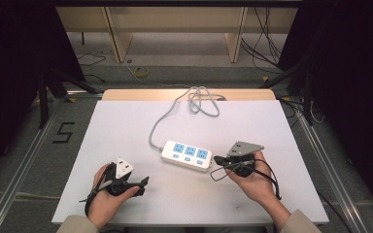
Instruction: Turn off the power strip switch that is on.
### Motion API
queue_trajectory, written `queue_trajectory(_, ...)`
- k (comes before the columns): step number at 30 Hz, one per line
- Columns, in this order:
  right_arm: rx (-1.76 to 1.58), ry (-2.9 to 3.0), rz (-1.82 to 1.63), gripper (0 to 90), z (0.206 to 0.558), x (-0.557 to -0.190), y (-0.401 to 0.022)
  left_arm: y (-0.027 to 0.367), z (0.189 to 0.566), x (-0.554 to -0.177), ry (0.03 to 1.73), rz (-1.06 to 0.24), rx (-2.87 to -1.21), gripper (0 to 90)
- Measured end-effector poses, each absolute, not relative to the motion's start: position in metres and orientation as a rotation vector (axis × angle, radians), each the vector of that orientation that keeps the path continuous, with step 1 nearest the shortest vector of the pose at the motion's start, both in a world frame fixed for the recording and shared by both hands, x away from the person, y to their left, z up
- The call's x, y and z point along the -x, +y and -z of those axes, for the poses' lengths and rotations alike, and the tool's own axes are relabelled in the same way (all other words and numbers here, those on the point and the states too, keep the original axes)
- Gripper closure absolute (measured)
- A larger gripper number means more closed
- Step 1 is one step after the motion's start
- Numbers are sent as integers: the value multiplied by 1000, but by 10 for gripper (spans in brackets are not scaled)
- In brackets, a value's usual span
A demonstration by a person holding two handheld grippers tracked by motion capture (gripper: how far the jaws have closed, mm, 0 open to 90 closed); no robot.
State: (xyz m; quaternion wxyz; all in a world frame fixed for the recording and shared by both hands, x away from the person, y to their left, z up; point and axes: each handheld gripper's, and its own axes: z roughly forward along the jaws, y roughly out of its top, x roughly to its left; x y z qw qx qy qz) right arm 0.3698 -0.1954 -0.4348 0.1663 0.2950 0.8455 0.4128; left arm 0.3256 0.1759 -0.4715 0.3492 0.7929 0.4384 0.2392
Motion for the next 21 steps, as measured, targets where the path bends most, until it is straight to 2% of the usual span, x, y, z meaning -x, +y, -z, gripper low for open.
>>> queue_trajectory(21, -824, 2431, -1165, 900, 433, -377, -183, 175, 472, -326, 1137, -625, -2049, 159)
